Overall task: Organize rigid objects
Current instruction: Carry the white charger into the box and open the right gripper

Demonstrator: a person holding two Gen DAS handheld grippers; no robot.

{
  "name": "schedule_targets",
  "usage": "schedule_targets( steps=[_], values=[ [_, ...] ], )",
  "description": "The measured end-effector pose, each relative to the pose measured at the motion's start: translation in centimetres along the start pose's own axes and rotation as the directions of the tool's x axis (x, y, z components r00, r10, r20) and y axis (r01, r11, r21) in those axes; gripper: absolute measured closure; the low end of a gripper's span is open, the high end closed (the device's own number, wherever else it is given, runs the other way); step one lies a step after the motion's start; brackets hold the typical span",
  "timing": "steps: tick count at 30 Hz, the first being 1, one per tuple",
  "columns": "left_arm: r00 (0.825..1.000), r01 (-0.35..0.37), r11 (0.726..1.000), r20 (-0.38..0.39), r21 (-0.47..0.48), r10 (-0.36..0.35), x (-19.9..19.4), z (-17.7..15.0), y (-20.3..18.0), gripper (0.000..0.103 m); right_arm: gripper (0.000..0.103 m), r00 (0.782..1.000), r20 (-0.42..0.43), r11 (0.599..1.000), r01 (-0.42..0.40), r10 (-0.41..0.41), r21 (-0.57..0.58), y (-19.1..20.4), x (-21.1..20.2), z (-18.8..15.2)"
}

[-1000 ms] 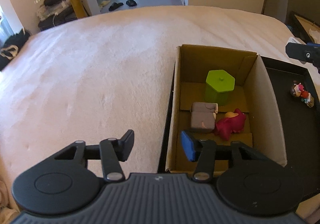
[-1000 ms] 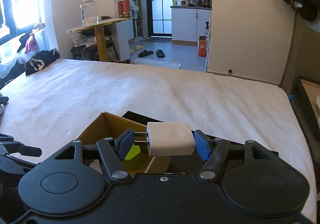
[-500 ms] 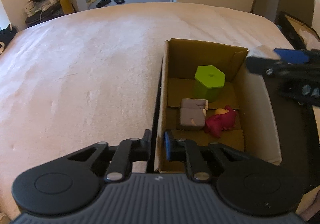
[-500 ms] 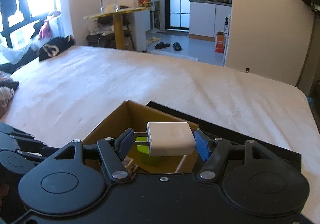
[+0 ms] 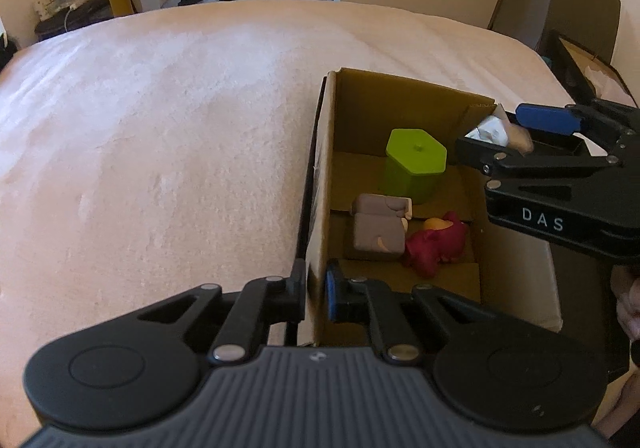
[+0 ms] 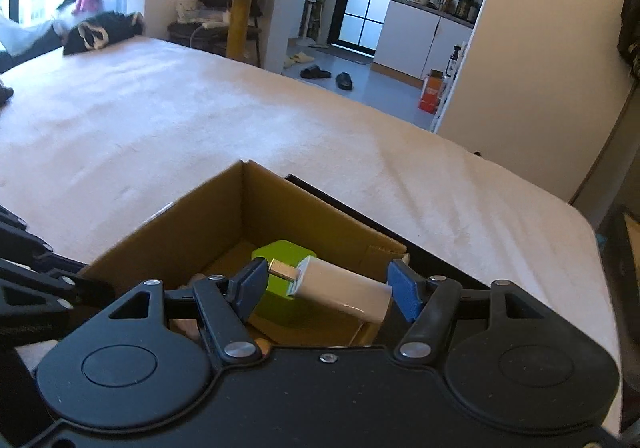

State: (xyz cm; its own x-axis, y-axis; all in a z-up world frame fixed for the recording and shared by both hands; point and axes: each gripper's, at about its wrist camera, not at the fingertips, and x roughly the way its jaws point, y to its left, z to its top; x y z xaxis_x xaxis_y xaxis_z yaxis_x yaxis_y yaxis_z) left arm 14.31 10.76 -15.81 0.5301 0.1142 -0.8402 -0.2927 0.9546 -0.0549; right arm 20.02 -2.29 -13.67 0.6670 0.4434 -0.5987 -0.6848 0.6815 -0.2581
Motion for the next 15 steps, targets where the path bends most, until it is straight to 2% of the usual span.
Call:
schedule_targets(
  steps=[1,4,15],
  values=[
    [1.000,-0.001,1.000,-0.002,-0.002,0.001,0.1,0.0,0.1,0.094,0.034,1.000,0.004,1.000,0.007,-0.007,-0.003,0.1,-0.1,0.0],
    [1.000,0.018,1.000,-0.009,-0.018,-0.018,0.3,0.1,0.4,0.094,0.034,0.999,0.009,0.999,0.032,-0.032,-0.013,0.1,-0.2,0.0],
    [1.000,-0.015,1.000,-0.008,-0.008,0.015,0.2,0.1,-0.1,0.094,0.034,1.000,-0.010,0.997,-0.001,0.002,0.073,-1.5,-0.3,0.2]
  ],
)
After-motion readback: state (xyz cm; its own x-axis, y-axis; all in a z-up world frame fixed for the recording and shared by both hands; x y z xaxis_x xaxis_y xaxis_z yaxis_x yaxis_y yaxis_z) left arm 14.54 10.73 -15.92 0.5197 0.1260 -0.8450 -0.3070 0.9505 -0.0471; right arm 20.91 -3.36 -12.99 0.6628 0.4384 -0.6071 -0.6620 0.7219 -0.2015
